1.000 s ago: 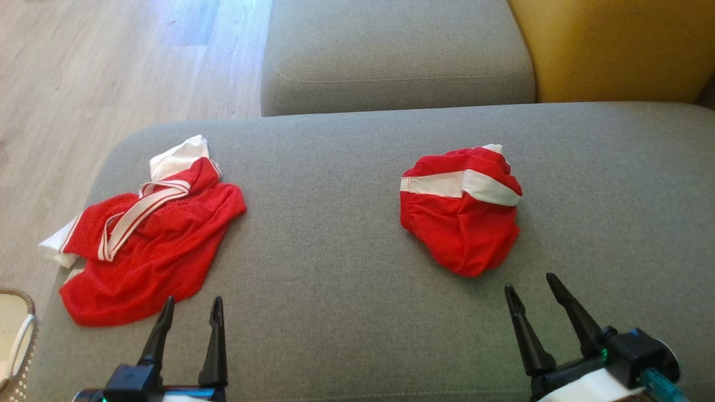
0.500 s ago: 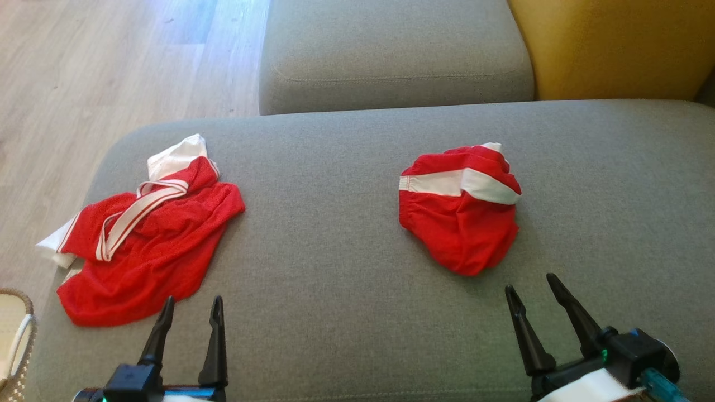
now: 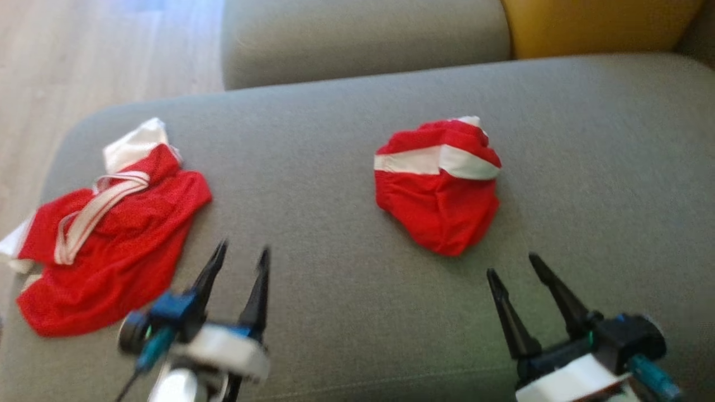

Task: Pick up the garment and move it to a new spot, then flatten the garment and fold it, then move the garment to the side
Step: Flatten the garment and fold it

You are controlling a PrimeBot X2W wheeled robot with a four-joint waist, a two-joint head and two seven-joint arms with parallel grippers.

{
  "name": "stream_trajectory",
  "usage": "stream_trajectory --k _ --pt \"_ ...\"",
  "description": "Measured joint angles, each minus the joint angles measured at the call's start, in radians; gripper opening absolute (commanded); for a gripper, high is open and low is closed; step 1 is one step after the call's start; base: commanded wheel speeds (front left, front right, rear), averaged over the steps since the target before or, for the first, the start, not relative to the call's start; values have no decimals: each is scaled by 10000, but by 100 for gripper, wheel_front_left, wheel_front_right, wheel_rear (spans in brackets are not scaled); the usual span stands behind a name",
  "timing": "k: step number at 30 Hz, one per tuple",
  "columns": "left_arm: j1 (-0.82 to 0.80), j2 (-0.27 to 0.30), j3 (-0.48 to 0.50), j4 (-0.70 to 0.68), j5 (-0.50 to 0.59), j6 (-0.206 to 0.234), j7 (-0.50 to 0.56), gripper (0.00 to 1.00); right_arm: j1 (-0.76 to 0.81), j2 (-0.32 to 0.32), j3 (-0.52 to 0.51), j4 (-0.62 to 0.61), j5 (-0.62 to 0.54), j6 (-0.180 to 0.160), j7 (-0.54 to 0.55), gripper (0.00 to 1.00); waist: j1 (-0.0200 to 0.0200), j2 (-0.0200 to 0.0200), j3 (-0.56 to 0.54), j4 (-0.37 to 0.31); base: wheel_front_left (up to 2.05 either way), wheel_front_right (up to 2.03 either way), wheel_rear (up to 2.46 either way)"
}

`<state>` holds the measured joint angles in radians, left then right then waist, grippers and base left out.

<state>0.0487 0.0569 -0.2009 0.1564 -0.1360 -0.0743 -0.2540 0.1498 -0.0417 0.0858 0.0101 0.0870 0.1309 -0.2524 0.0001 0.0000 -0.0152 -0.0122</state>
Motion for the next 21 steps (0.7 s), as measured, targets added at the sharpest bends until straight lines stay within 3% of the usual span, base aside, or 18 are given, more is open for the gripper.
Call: stream_trajectory --k 3,8,14,21 --pt "-1416 -42 -422 809 -337 -324 0 100 -391 -6 71 -345 -4 0 -2 100 0 0 418 -246 0 0 0" --pt "-3738 -46 -1122 2353 -1350 -500 207 100 -1117 -8 422 -451 -117 0 -2 100 4 0 1278 -715 0 0 0" --pt "-5711 556 -3104 3419 -3457 -504 523 100 -1568 -15 591 -575 -136 0 0 100 3 0 2285 -1333 0 0 0" --pt "-7189 1427 -4700 4468 -5308 -502 953 100 -1987 -15 652 -754 -63 0 -2 100 2 0 3204 -1964 0 0 0"
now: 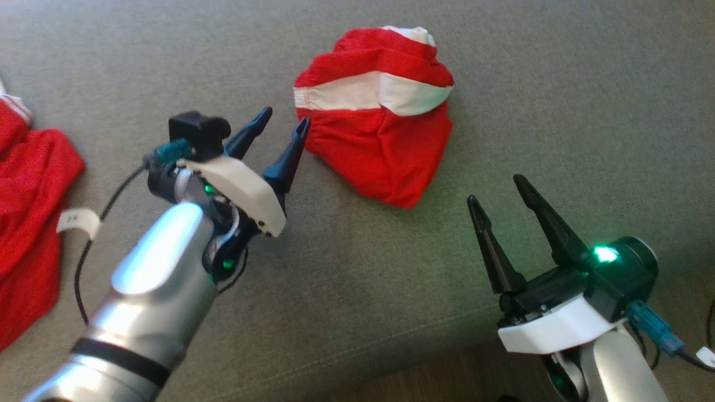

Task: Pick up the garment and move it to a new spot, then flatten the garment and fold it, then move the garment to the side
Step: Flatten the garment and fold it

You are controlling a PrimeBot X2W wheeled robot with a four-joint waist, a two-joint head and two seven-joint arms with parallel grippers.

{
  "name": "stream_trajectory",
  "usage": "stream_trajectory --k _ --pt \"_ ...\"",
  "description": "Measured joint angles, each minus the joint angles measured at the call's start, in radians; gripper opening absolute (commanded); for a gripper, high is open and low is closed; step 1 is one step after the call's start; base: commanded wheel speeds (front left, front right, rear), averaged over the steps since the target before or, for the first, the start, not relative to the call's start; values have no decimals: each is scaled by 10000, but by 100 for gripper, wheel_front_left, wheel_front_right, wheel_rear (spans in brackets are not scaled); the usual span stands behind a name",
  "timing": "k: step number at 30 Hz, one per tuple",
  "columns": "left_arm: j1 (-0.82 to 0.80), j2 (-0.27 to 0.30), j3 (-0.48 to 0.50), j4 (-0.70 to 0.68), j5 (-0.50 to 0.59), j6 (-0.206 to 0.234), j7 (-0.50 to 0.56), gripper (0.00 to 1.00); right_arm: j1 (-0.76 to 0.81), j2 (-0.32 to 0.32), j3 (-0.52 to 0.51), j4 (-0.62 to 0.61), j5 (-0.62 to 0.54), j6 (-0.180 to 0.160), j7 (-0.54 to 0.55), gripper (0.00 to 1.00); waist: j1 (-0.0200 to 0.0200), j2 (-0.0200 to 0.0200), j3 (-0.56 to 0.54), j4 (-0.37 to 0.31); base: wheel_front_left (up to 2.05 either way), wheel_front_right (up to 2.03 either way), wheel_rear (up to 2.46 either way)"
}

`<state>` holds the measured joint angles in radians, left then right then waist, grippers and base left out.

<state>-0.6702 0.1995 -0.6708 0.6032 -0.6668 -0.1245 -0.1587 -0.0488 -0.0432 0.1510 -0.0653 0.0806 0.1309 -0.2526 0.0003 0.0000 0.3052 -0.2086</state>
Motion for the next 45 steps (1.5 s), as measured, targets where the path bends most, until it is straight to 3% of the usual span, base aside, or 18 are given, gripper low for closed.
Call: stream_trajectory --k 10,24,25,29,39,45 --pt "-1257 934 -1705 249 -2203 0 169 100 -210 0 209 -73 2 0 0 100 -3 0 589 -532 0 0 0" --pt "-2029 1344 -3350 311 -4021 0 -383 100 -225 0 309 -157 12 0 0 100 -3 0 790 -636 0 0 0" --pt "-2101 1367 -3469 307 -4092 0 -449 94 -225 0 309 -159 12 0 0 100 -2 0 791 -630 0 0 0" --pt "-2231 1436 -3860 232 -4479 0 -558 0 -225 0 314 -155 10 0 0 100 -3 0 747 -585 0 0 0" --pt "-2235 1753 -4895 -272 -4834 0 -840 0 -221 0 297 -148 -4 0 0 100 -3 0 367 -223 0 0 0" --pt "-1432 2165 -4228 -1363 -3908 36 -909 0 -218 -6 155 -98 2 0 0 100 -3 0 17 383 0 0 0"
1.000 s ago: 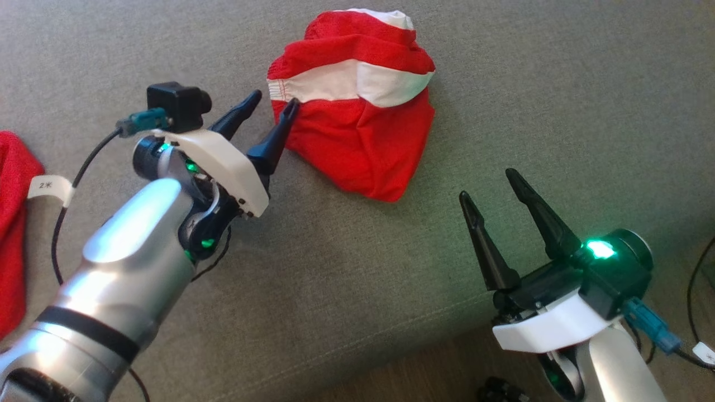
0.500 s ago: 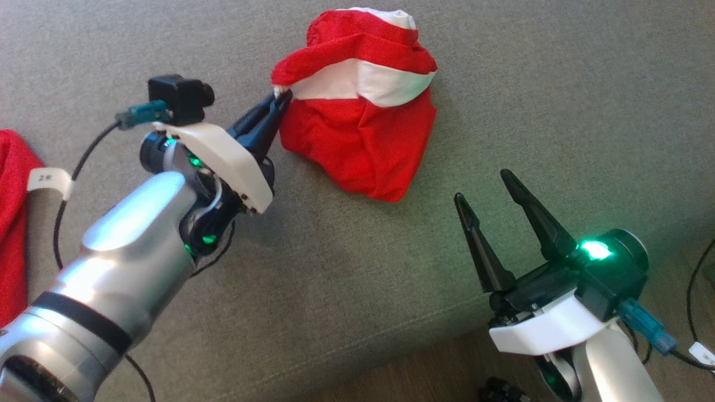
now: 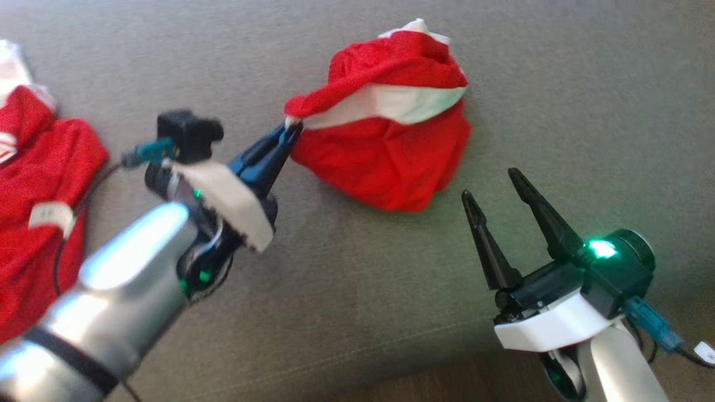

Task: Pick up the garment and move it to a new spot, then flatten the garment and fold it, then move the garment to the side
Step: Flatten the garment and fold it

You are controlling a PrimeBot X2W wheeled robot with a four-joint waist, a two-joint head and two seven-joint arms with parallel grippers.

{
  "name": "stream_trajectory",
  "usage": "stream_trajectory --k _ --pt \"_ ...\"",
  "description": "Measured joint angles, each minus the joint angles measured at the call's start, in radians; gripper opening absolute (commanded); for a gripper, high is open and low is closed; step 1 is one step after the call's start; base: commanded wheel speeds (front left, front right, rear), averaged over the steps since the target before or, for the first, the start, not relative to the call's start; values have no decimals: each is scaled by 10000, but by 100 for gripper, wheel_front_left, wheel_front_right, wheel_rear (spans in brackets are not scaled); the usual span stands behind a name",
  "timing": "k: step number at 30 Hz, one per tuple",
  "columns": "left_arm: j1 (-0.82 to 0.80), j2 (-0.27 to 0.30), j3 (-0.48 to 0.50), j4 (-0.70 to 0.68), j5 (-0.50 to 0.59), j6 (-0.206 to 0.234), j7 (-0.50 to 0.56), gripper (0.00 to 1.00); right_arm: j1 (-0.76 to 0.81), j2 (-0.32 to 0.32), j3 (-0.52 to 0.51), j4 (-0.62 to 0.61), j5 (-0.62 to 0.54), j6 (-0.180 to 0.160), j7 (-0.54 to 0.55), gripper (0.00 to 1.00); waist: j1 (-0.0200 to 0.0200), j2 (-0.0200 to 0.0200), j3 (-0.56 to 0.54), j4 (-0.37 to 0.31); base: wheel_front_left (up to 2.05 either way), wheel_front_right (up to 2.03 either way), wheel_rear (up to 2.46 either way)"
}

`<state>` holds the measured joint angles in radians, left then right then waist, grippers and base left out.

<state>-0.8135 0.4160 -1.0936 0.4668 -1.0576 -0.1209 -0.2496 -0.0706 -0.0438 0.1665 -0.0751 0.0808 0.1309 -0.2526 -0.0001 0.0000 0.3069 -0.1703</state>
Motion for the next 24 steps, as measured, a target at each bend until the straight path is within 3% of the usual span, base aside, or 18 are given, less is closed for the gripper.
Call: stream_trajectory --k 6,11,17,24 --pt "2232 658 853 -1191 539 435 0 0 -79 -2 -362 309 -19 0 0 100 0 0 -320 695 0 0 0" --pt "3144 1172 1321 -1996 706 729 0 0 -664 -6 -665 940 215 0 0 100 0 0 -513 1254 0 0 0" --pt "3782 1388 1530 -2362 738 953 0 0 -1733 -25 -742 3310 546 0 128 100 0 0 -622 1825 0 0 0" --pt "3983 1494 1695 -2347 976 1043 0 0 -4134 -600 -75 5156 1592 0 1887 100 1 0 -407 2117 0 0 0"
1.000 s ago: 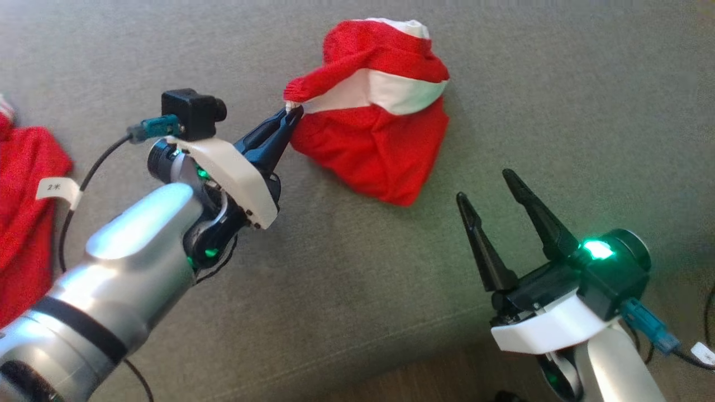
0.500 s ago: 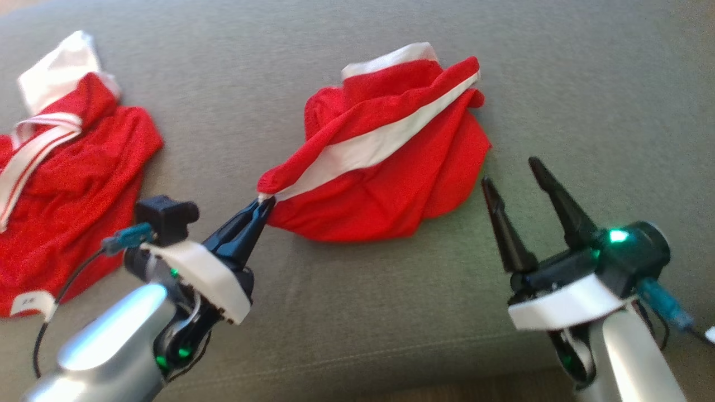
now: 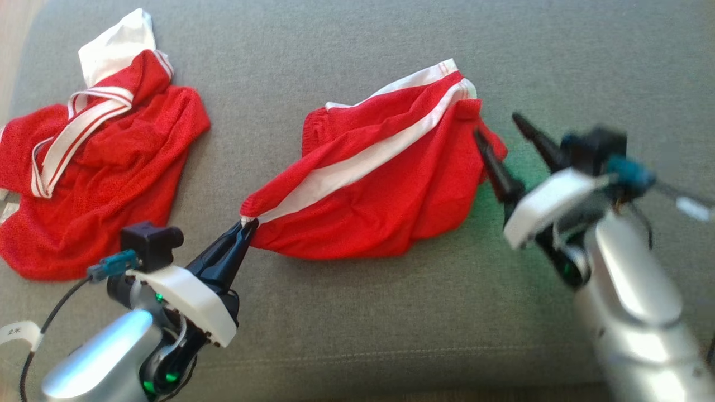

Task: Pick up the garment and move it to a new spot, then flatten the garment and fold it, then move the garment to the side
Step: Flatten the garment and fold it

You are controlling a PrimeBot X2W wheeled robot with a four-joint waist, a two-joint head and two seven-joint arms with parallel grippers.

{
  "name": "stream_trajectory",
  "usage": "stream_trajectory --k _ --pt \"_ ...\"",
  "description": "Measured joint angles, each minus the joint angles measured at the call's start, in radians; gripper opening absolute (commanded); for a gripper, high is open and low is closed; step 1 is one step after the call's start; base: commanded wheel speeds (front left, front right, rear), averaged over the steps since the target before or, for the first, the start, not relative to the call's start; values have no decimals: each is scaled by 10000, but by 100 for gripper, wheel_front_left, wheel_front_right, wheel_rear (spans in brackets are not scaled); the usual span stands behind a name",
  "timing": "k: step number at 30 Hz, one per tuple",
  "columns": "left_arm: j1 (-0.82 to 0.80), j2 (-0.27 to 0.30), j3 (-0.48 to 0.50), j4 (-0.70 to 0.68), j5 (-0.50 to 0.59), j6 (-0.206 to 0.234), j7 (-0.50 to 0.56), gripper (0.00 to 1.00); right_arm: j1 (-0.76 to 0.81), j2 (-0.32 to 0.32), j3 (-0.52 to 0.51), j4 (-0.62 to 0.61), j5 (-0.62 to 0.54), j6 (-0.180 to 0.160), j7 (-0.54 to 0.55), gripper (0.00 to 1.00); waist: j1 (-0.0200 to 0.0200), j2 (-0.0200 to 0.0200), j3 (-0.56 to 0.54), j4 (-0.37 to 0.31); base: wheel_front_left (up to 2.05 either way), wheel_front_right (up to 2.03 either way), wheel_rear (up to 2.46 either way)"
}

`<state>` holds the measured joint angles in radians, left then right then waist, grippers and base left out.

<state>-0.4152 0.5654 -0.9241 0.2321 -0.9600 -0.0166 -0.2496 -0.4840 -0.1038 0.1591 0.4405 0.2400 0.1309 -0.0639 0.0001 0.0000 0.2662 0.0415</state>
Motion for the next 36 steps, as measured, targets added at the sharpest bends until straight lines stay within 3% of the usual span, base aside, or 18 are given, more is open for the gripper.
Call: stream_trajectory --k 6,12,18,26,27,28,30,31,36 --pt "-29 12 31 253 104 -4 0 0 -1540 -872 736 1003 1450 0 1559 100 0 0 284 127 0 0 0" --pt "-138 -12 69 395 173 -13 0 0 -2456 -1312 1312 1616 2429 0 2512 100 0 0 499 267 0 0 0" --pt "-358 -169 217 625 393 -115 0 0 -3754 -1724 2562 2408 2752 0 3118 100 0 0 794 490 0 0 0" --pt "-475 -458 316 834 539 -297 0 0 -4159 -1797 3695 3241 3076 0 3753 100 0 0 942 716 0 0 0" --pt "-475 -491 324 874 539 -362 0 0 -4160 -1797 3845 3281 3181 0 3824 88 0 0 941 730 0 0 0" --pt "-475 -520 334 915 539 -378 0 0 -4160 -1801 3996 3289 3266 2 3824 67 0 0 935 734 0 0 0" --pt "-475 -581 372 968 560 -414 0 0 -4172 -1848 4305 3271 3382 0 3802 10 0 0 904 733 0 0 0" --pt "-474 -606 389 986 614 -426 0 0 -4179 -1893 4428 3250 3413 0 3747 0 0 0 881 726 0 0 0" --pt "-433 -663 872 951 976 -451 0 0 -4175 -2290 4709 2955 3605 0 2966 0 -1 0 643 623 0 0 0"
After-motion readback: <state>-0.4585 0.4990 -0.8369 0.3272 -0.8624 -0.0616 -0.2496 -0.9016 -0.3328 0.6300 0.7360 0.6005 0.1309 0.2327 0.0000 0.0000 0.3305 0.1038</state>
